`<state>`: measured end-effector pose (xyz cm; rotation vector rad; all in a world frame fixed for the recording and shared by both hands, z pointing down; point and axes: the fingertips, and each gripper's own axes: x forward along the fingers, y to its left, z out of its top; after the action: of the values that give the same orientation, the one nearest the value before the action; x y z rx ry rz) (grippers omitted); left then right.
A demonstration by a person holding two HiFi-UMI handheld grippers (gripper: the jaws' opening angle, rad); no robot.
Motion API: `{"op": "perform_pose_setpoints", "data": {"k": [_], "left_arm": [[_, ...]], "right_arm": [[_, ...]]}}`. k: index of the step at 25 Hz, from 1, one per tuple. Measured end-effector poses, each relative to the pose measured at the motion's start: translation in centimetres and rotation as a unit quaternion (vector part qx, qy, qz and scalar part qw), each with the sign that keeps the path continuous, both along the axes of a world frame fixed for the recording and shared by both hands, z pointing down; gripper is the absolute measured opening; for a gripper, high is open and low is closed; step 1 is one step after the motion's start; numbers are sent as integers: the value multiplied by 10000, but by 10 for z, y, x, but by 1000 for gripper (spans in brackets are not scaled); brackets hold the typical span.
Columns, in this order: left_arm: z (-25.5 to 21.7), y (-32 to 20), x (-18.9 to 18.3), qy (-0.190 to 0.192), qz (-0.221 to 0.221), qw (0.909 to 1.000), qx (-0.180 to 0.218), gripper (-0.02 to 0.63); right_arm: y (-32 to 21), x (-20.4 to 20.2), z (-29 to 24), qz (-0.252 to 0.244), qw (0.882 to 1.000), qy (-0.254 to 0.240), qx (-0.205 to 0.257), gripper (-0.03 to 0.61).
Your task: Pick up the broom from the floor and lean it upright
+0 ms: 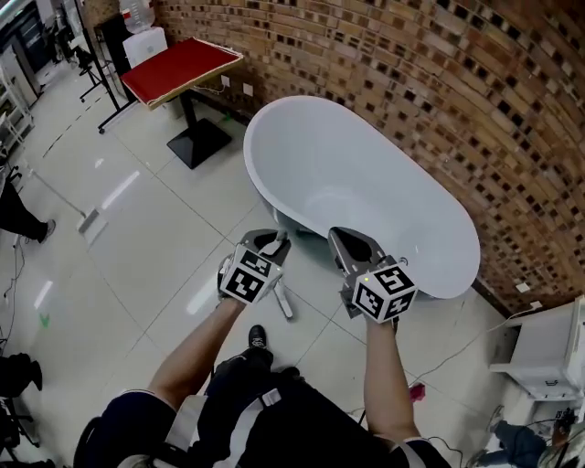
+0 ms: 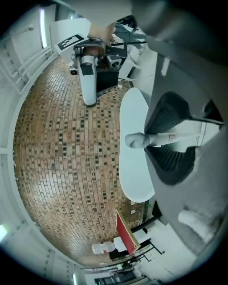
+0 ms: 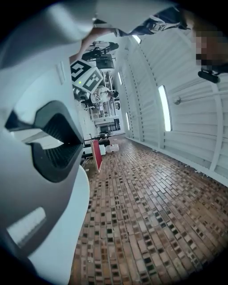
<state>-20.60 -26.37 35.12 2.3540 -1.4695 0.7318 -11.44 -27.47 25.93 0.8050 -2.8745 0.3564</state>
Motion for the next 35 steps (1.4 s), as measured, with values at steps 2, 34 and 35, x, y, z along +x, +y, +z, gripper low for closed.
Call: {"op": "perform_pose_setpoints", "data": {"k": [2, 34, 35], "left_arm": [[6, -3, -4, 224, -37, 9997, 17, 98], [37, -195, 37, 753, -1766, 9795, 609, 97], [38, -198, 38, 728, -1787, 9791, 647, 98]], "right_arm": [[-5, -13, 0, -41, 10000, 51, 18, 3], [-179, 37, 43, -1667, 9845, 418, -343, 3], [-180, 38, 43, -1725, 9835, 415, -345, 3]]}}
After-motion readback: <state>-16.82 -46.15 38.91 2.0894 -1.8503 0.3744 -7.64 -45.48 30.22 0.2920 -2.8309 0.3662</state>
